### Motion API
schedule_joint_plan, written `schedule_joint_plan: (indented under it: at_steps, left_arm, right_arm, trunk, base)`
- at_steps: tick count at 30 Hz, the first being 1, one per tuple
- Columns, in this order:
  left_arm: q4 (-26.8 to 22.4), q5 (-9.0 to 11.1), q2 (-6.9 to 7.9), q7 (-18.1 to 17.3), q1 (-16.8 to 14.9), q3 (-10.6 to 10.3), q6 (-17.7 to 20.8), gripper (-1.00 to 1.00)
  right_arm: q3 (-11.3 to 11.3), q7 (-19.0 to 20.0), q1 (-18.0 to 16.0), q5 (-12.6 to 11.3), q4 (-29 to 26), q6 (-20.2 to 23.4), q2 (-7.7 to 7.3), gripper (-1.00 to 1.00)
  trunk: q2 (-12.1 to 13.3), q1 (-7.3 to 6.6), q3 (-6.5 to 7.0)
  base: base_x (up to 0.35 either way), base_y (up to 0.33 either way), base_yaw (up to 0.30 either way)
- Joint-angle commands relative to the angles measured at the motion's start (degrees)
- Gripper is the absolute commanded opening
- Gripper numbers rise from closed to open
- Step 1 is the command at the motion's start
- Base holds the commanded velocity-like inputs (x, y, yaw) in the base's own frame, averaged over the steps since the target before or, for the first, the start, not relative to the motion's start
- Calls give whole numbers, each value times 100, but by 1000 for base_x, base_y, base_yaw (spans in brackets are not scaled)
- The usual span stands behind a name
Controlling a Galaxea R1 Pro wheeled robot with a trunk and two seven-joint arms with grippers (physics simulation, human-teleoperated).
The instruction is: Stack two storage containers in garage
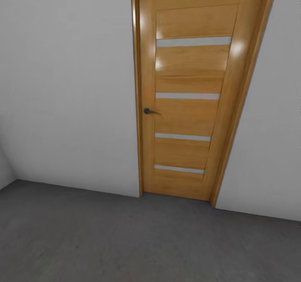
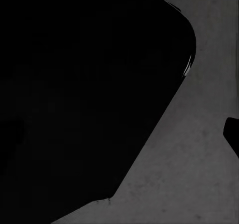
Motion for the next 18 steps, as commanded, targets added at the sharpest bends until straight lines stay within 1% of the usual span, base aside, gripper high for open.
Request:
schedule_joint_plan:
  at_steps: [1,4,6,18]
  left_arm:
    - [-7,4,0,5,4,4,-3,100]
    - [-7,4,0,7,5,4,-3,100]
    - [-7,4,0,8,4,4,-3,100]
    - [-7,4,0,9,3,4,-3,100]
  right_arm:
    - [22,9,-1,-22,-1,-15,-1,100]
    - [20,16,-1,-28,-1,-13,1,100]
    - [19,16,-1,-33,-1,-6,5,100]
    - [25,-17,-1,-16,-1,-11,7,100]
  trunk:
    - [-2,3,-4]
    - [-2,3,-4]
    - [-2,3,-4]
    - [-2,3,-4]
  base:
    - [312,0,-229]
    - [309,0,-230]
    - [306,0,-125]
    - [296,0,-13]
